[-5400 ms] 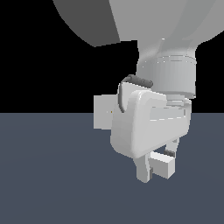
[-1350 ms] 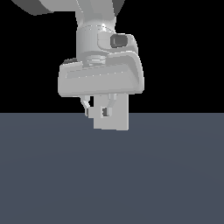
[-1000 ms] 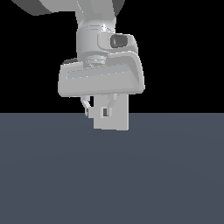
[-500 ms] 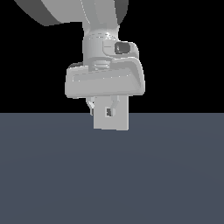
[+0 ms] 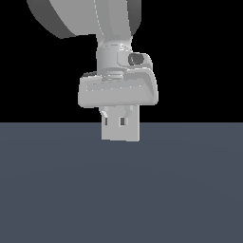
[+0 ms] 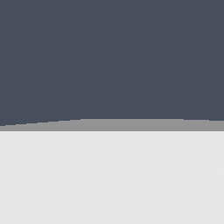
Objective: Plug the charger into the wall socket.
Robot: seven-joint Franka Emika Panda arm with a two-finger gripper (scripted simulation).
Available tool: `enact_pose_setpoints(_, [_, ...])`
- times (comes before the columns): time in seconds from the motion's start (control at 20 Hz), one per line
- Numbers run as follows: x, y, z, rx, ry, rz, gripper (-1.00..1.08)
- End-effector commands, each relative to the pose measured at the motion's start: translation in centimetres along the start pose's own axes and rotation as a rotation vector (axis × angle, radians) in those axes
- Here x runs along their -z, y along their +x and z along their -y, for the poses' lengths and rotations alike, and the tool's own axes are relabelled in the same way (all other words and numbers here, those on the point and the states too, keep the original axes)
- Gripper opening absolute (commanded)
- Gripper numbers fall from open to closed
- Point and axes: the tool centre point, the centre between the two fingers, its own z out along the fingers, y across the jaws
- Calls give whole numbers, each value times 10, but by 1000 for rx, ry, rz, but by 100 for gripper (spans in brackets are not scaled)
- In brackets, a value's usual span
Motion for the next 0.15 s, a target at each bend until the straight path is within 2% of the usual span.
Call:
enact_pose_setpoints(0.0, [0,2,0,0,0,0,-100])
enact_pose_setpoints(0.1, [0,1,1,0,0,0,-100])
